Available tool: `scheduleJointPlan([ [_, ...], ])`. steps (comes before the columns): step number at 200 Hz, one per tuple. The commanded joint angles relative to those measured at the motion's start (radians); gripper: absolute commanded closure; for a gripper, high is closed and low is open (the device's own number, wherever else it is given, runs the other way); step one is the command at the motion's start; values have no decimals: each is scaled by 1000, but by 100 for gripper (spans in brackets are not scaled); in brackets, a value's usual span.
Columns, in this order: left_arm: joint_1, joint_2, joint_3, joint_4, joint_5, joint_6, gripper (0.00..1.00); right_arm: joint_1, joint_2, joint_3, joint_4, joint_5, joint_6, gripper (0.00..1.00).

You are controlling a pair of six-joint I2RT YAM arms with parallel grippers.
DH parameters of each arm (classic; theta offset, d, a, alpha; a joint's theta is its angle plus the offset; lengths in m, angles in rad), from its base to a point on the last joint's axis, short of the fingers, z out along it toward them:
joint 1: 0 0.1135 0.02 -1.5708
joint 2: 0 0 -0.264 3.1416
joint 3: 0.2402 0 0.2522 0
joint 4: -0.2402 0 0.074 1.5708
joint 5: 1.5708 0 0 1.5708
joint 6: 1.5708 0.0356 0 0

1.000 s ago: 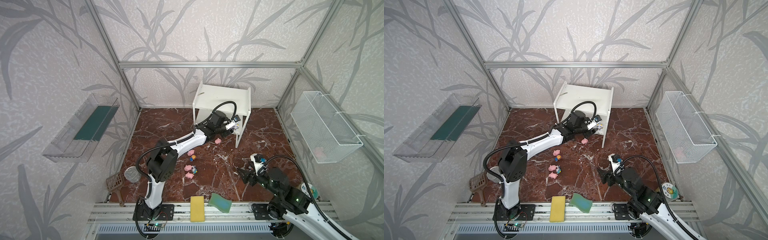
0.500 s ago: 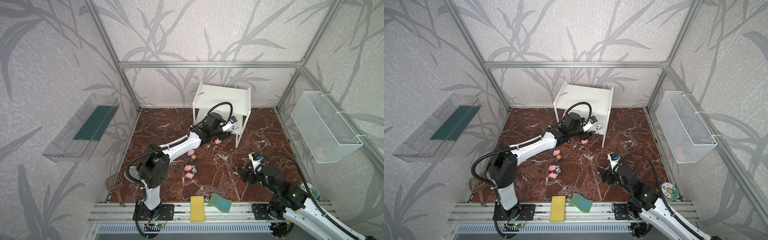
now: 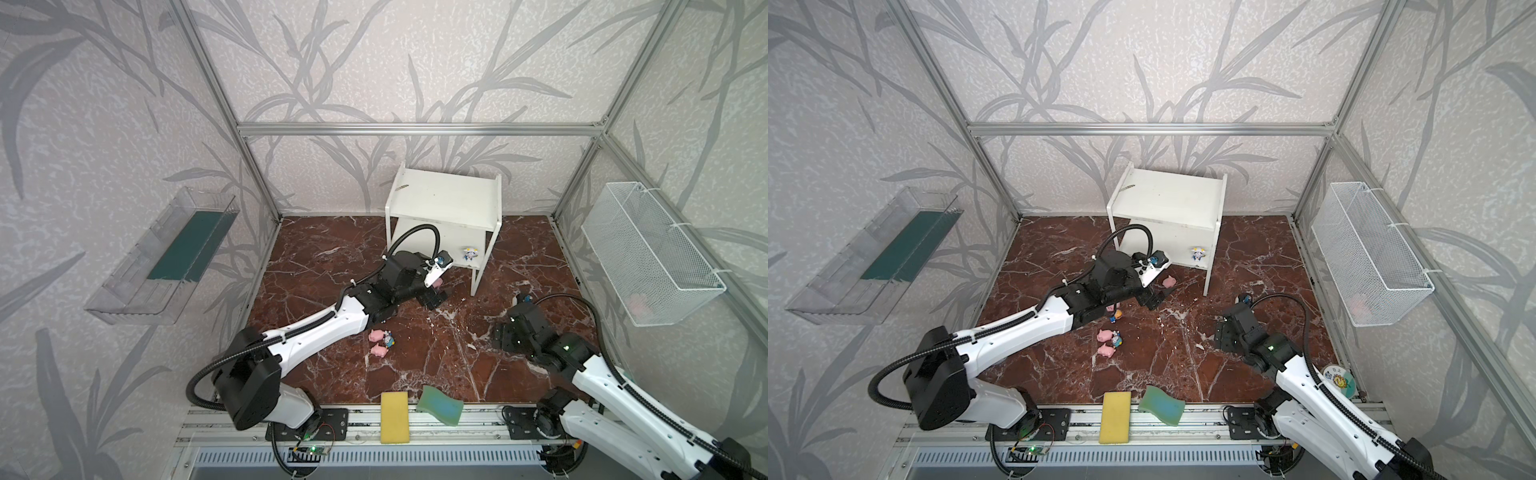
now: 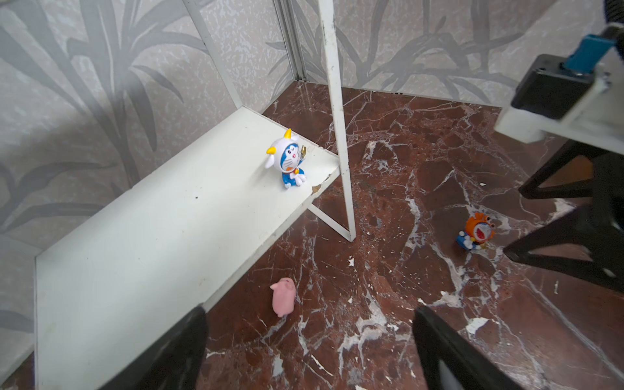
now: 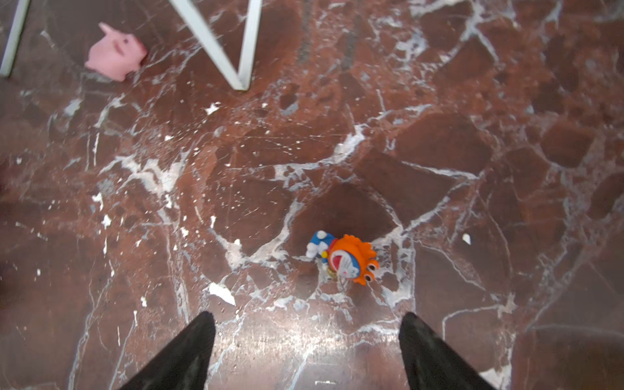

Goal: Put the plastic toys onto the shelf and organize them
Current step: 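Withdraw the left gripper while the right gripper moves over the orange crab-hat figurine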

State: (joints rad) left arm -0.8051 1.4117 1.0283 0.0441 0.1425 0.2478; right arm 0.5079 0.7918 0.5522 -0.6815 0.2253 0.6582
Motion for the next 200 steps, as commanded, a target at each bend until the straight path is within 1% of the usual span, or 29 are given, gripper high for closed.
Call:
scheduleJointPlan([
  [1,-13,-100,-61,-13,-50,-75,1,-67,-17,-28,-18,-87,58,14],
  [32,-20,-219,-145,-32,-82,-118,1,-142,49,-83,82,-188,66,14],
  [93,-36,-366,-229,-103,-145,-149,1,-161,192,-132,271,-225,47,14],
  [136,-51,-404,-239,-144,-186,-147,1,-180,334,-98,366,-225,-15,14],
  [145,-55,-409,-240,-148,-191,-145,1,-187,373,-93,384,-266,-14,15],
  [153,-55,-412,-239,-154,-196,-145,1,-186,403,-69,360,-293,-63,15],
  [161,-57,-416,-242,-155,-200,-145,1,-184,424,-51,343,-297,-71,15],
  [200,-63,-412,-239,-152,-200,-143,0,-184,407,-61,351,-274,-52,15],
])
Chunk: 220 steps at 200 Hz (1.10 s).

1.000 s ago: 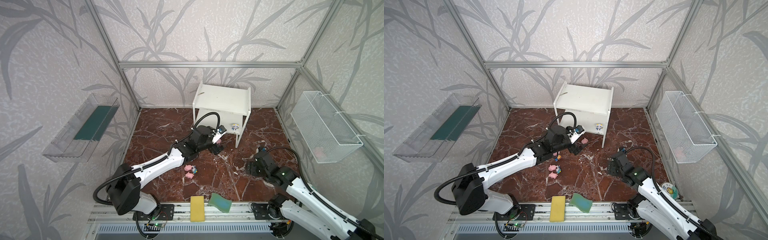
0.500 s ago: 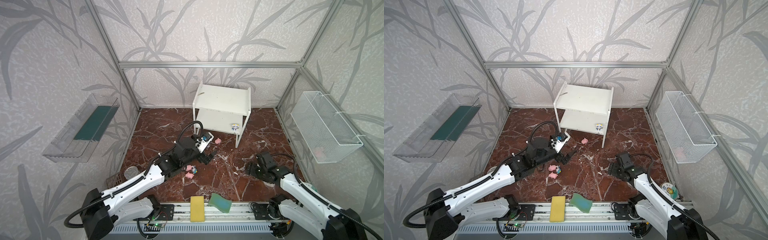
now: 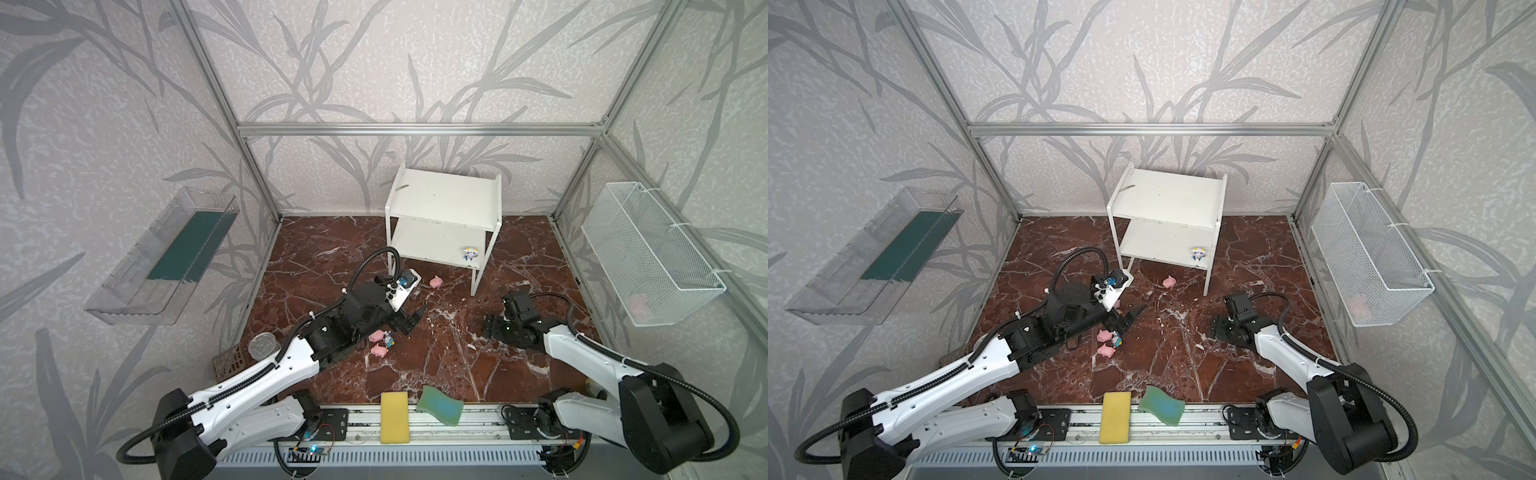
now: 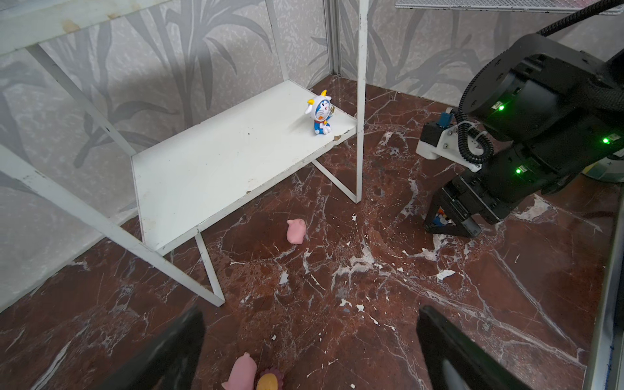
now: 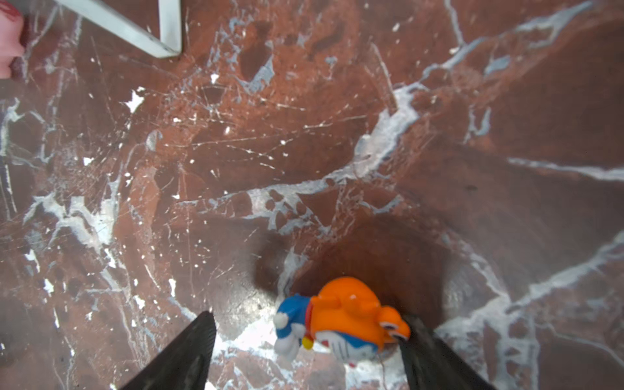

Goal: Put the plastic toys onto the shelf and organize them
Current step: 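Withdraw the left gripper while the right gripper moves over the orange crab-hat figurine, then lower the right gripper onto the orange crab-hat figurine and close on it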

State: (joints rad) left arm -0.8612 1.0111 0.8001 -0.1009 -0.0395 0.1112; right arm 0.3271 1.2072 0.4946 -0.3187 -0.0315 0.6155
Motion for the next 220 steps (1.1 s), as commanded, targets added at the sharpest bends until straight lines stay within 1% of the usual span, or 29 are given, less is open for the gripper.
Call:
scheduleJointPlan([
  [1,-7,-11,-11,-8,-17,-7,1,-4,-9,-4,-10,-21,-11,15],
  [36,-12,-12,-11,-8,-16,-7,1,8,37,13,53,-71,-15,15],
  [67,-15,-32,-15,-28,-28,-10,1,74,145,84,102,-80,-54,16],
  [99,-20,-68,-30,-40,-49,-13,1,214,276,169,159,-71,-93,17],
  [104,-20,-72,-31,-44,-51,-13,1,252,293,185,168,-64,-95,17],
  [136,-22,-80,-32,-52,-57,-15,1,417,365,265,206,-12,-116,17],
  [144,-22,-79,-32,-52,-57,-13,1,448,375,278,220,-1,-119,17],
  [169,-23,-68,-27,-49,-55,-8,1,491,380,310,212,36,-140,17],
  [194,-23,-63,-23,-49,-54,-7,1,500,338,298,188,84,-152,17],
  [220,-24,-63,-31,-40,-53,-11,1,500,266,251,174,100,-148,16],
])
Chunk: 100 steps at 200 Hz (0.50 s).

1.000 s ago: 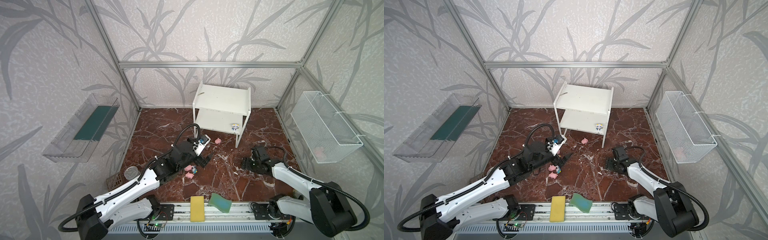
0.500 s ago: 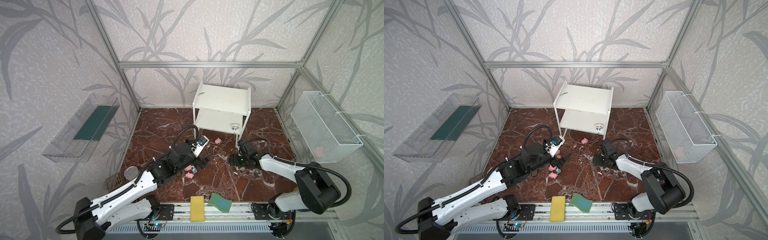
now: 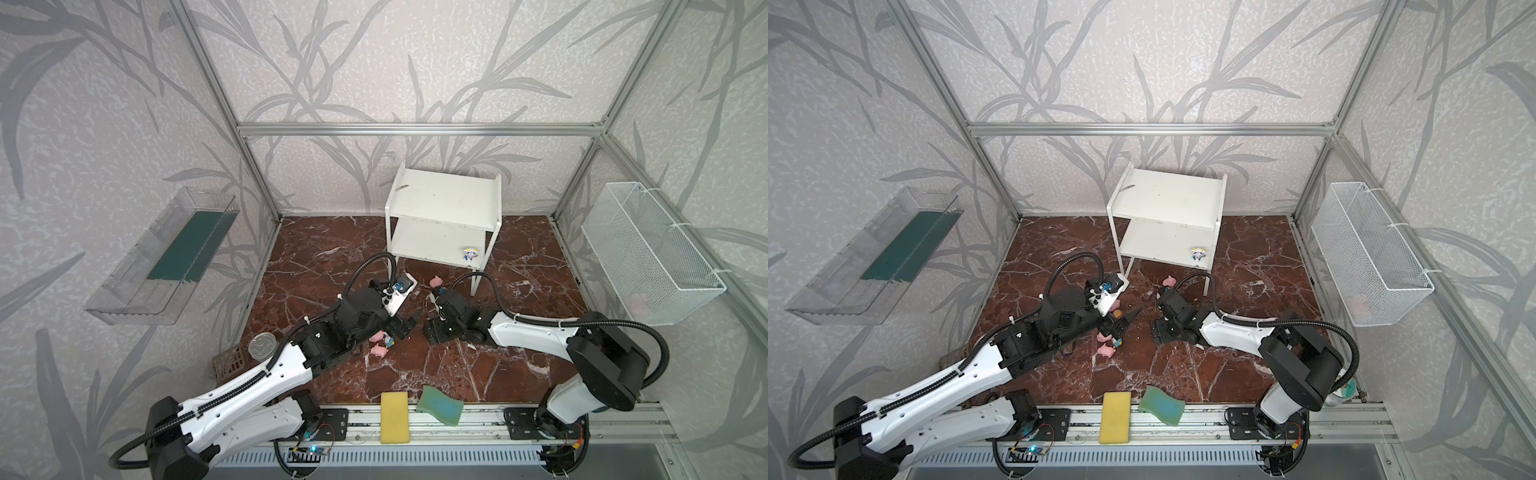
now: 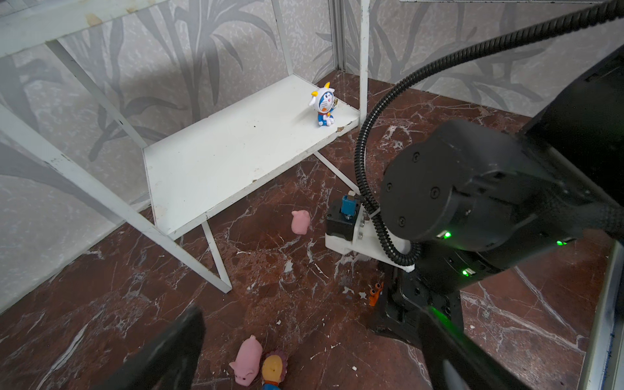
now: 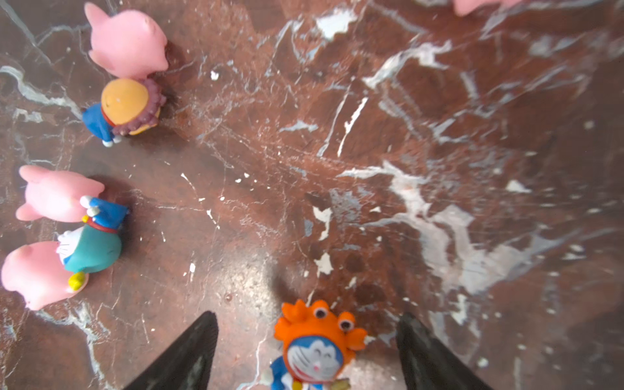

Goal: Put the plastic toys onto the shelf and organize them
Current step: 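Lower the right gripper onto the orange crab-hat figurine and close on it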

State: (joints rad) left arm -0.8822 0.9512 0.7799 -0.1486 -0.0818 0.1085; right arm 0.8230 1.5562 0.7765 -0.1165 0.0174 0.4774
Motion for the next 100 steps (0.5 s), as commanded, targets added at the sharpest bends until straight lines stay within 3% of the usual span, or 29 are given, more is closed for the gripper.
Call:
scheduleJointPlan([
  [1,-3,-3,-11,7,-10,-8,1,4,-86,-33,-29,52,-10,16],
  [24,-4,-3,-13,13,-9,-10,1,4,-148,-77,-48,59,13,19],
  [51,-3,4,-13,21,0,-10,1,1,-179,-115,-46,52,46,35],
  [100,-3,0,-11,16,4,-12,1,2,-153,-141,-6,-10,109,47],
])
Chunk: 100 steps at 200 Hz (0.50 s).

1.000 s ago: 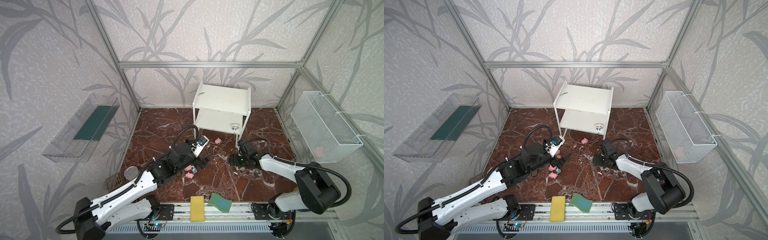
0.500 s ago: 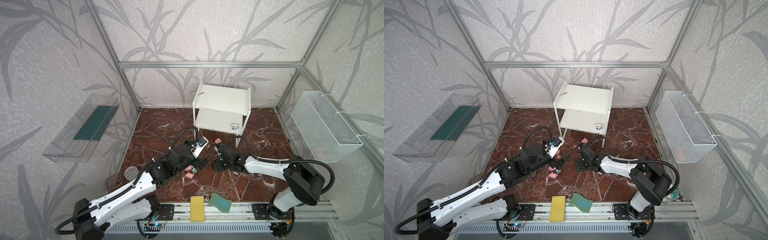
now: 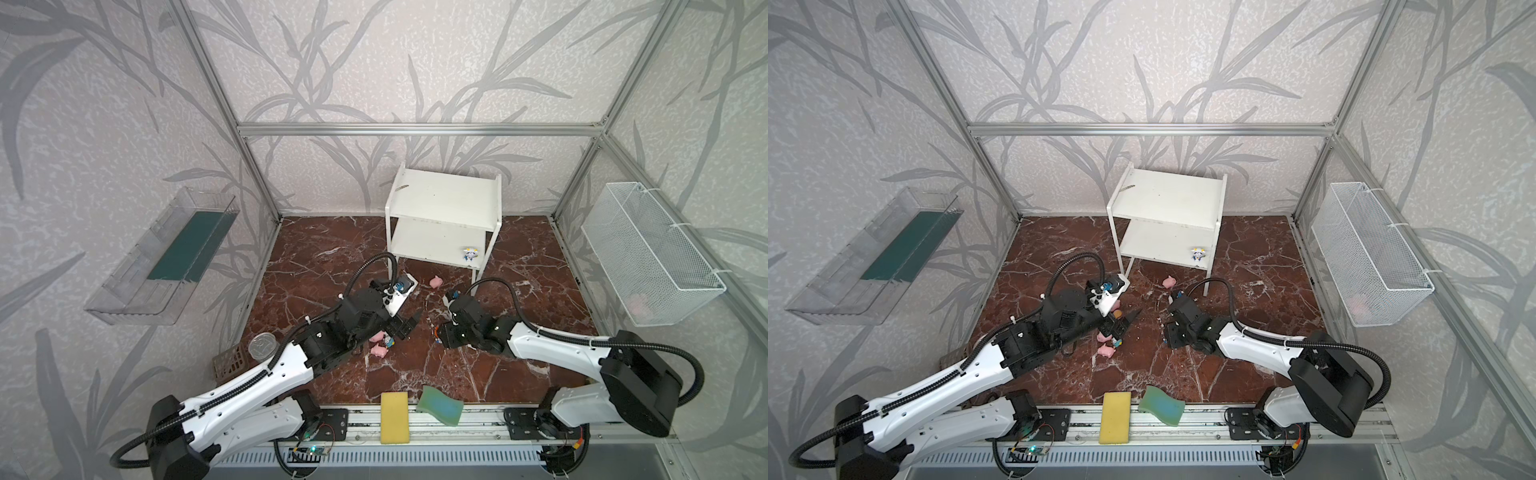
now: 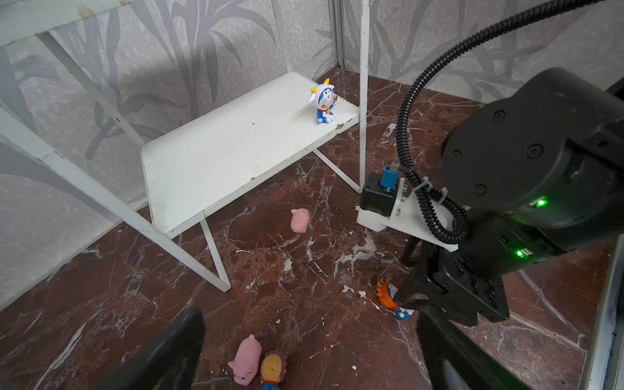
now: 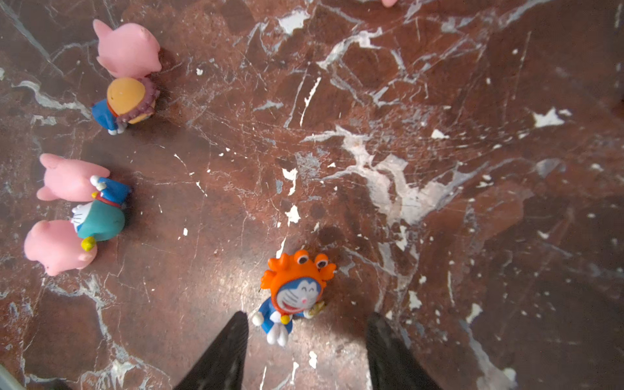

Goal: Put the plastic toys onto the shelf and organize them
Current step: 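Lower the right gripper onto the orange crab-hat figurine and close on it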

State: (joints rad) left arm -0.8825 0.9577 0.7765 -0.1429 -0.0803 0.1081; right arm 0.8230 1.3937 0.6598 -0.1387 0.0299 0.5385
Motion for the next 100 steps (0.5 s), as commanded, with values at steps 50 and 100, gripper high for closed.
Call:
scheduleJointPlan([
  [50,-4,-9,-8,11,6,-11,1,1,66,-20,29,-47,48,53],
  [100,-4,-18,-13,7,2,-10,1,2,136,2,65,-77,45,54],
])
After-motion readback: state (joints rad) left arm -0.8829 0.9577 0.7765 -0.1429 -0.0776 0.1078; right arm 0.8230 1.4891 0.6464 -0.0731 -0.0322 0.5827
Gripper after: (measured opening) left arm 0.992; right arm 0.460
